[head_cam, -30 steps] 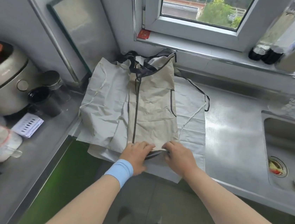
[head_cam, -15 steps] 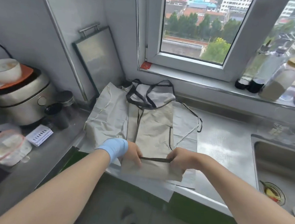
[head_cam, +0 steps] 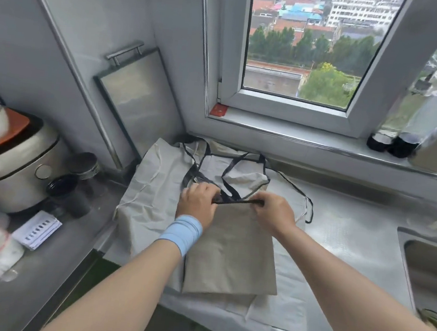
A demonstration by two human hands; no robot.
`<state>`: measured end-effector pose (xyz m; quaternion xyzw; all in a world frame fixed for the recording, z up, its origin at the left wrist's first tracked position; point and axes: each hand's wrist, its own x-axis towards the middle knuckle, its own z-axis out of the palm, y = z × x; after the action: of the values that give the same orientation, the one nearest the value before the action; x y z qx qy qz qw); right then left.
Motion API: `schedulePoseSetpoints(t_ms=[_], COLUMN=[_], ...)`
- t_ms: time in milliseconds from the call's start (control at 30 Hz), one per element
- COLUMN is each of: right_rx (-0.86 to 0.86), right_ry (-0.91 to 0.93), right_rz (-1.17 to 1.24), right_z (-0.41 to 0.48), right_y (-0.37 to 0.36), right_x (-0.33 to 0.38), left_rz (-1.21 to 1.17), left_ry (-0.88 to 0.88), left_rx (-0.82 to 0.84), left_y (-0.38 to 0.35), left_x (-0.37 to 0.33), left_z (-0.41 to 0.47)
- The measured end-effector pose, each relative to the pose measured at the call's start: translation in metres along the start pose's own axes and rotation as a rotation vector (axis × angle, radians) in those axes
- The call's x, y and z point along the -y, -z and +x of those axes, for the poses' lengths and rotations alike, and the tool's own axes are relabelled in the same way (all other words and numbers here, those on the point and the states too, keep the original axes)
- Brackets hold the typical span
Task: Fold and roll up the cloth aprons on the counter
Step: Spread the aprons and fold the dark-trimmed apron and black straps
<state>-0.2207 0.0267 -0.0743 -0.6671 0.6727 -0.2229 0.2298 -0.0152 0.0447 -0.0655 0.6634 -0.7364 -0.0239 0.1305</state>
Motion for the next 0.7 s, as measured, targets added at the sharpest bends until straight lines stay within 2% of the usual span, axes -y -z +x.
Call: schedulePoseSetpoints(t_ms=[67, 133, 233, 300, 367, 467, 533, 567, 633, 700], right_rx=[0.008, 0.020, 0.032, 0.082, 0.216, 0.422, 0.456, 0.420, 0.238, 0.004], right_ry=[-0.014, 0.051, 0.292, 0.408, 0.441, 0.358, 0.338, 0.354, 0.360, 0.238], right_rz=[-0.022, -0.201, -0.454, -0.506, -0.564, -0.569, -0.518, -0.486, -0.356, -0.215], right_z=[0.024, 0.037, 0.038, 0.030, 0.017, 0.004, 0.009, 0.016, 0.039, 0.069], right_y=[-0.014, -0.028, -0.055, -0.071, -0.079, -0.086, -0.081, -0.077, -0.065, -0.048], right_x=[-0.004, -0.010, -0.028, -0.042, -0.055, -0.070, -0.068, -0.065, -0.056, -0.048], left_rz=[-0.049, -0.089, 0.117, 0.171, 0.186, 0.225, 0.233, 0.216, 0.153, 0.040], left_ry=[-0.091, -0.162, -0.215, -0.164, -0.120, -0.135, -0.165, -0.172, -0.171, -0.155], left_rx=[-0.019, 0.183, 0.538, 0.688, 0.750, 0.724, 0.665, 0.633, 0.551, 0.453], left_y=[-0.021, -0.043, -0.075, -0.091, -0.098, -0.102, -0.095, -0.090, -0.080, -0.072], left_x=[0.001, -0.001, 0.006, 0.013, 0.021, 0.024, 0.021, 0.020, 0.017, 0.013], left_z=[0.005, 0.005, 0.002, 0.000, -0.003, -0.002, 0.008, 0.017, 0.041, 0.074])
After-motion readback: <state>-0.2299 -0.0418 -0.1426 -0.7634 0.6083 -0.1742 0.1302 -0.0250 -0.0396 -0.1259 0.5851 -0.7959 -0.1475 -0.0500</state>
